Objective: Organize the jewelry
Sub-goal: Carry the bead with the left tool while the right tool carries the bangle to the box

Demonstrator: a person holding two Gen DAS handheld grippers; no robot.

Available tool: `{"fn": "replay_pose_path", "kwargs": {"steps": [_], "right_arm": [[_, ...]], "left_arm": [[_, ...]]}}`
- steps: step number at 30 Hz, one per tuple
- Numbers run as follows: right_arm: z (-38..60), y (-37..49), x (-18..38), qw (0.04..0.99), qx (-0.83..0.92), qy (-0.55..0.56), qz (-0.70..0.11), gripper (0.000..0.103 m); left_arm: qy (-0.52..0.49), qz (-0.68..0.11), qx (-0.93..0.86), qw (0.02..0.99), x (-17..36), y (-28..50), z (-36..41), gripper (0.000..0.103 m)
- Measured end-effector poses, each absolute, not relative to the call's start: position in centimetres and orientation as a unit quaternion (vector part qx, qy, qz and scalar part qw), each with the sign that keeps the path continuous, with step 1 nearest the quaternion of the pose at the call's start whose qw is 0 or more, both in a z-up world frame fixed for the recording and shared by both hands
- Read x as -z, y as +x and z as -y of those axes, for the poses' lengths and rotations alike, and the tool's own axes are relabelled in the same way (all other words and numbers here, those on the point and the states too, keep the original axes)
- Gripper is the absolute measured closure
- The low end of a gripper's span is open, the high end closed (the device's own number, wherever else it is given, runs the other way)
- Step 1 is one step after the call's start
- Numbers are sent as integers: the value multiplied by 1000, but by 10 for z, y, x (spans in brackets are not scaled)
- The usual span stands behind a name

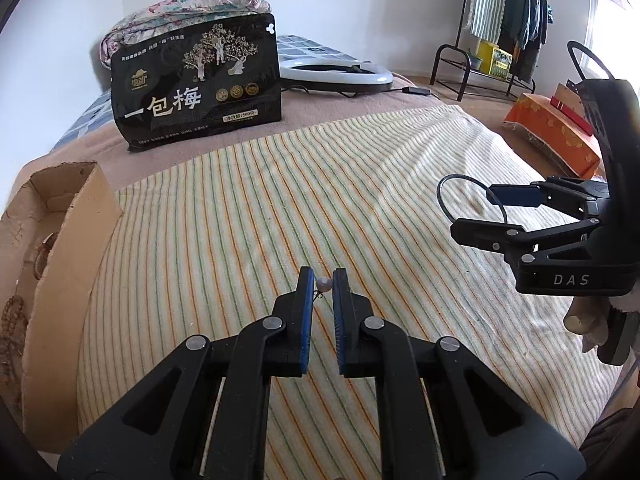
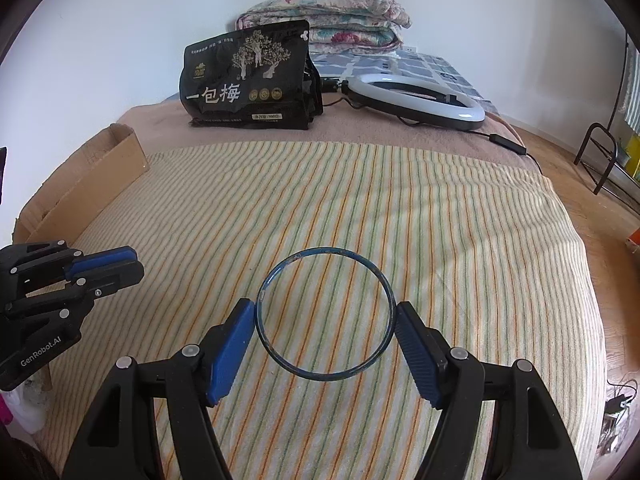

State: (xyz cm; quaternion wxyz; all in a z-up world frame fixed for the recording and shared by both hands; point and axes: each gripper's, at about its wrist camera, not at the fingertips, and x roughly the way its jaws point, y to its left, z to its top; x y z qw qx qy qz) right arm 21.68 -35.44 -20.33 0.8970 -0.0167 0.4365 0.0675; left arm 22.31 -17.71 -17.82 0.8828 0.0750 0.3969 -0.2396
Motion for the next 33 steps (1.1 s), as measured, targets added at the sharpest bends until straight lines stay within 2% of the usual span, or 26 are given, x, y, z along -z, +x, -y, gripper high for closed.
{"fn": "replay_pose_path", "kwargs": {"steps": [18,33], "right_arm": [[281,208,150,909,-109,-39,-399,30],[191,216,125,908,-164,-63,-382,30]], "left_arm": [[33,-357,204,911,127,206,97,95],[12,-340,143,930,109,210,3,95]]}}
